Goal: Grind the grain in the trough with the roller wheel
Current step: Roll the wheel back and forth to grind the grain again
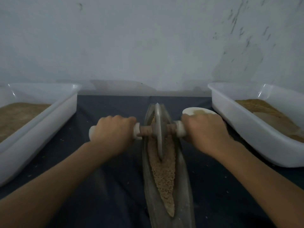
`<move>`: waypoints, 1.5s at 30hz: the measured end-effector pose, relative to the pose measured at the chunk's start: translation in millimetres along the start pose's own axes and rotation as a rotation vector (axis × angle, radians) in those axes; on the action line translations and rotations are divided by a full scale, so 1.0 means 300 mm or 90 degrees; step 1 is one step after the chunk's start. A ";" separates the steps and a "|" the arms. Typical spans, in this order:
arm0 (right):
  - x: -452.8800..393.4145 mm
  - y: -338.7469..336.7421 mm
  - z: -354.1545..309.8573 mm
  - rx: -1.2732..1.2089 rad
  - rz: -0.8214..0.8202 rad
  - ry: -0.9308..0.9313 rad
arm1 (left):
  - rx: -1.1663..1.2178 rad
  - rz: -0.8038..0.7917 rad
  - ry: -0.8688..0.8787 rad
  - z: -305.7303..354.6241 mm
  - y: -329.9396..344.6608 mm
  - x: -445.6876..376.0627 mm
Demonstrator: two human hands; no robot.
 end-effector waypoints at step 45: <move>-0.032 0.066 0.018 -0.053 -0.051 0.022 | -0.048 -0.030 -0.012 0.025 -0.031 -0.025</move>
Point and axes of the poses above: each hand's wrist, its own x-axis away from the middle knuckle, its own y-axis out of the palm, z = x × y, the point moved 6 cm from there along -x, towards the middle knuckle, and after that the axes turned 13 degrees about y, right-handed, at the moved point
